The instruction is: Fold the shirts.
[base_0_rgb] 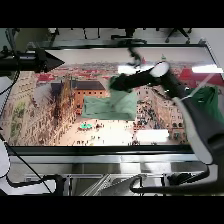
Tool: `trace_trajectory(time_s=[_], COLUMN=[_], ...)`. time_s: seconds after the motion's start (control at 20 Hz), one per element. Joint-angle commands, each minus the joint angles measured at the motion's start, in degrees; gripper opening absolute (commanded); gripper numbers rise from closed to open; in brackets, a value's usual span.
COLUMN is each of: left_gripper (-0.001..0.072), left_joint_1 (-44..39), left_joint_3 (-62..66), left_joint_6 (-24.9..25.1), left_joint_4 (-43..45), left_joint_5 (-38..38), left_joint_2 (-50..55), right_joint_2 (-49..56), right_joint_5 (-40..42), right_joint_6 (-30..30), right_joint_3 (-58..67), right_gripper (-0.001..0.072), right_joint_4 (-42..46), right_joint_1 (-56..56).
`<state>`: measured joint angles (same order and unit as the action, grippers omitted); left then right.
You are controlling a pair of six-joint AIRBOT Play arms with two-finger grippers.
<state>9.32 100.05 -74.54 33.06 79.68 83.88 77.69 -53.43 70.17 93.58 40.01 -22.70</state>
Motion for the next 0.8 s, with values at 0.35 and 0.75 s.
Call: trace_trajectory(time_s=[0.35, 0.75], left_gripper=[0.0016, 0.0016], left_joint_1=[2.5, 2.5], left_joint_3=[-11.0, -11.0], left_joint_6=[11.8, 12.6], left_joint_4=[-0.3, -0.3], left_joint_5=[-1.0, -2.3], left_joint_2=[-2.6, -2.6], right_joint_2=[4.5, 1.6], right_joint_5=[17.0, -9.3], right_joint_6=[-4.8, 14.8], right_joint_3=[0.0, -1.9], right_gripper=[0.0429, 0.0633], right_joint_4=[6.2, 23.8], right_joint_1=[-10.6, 13.4])
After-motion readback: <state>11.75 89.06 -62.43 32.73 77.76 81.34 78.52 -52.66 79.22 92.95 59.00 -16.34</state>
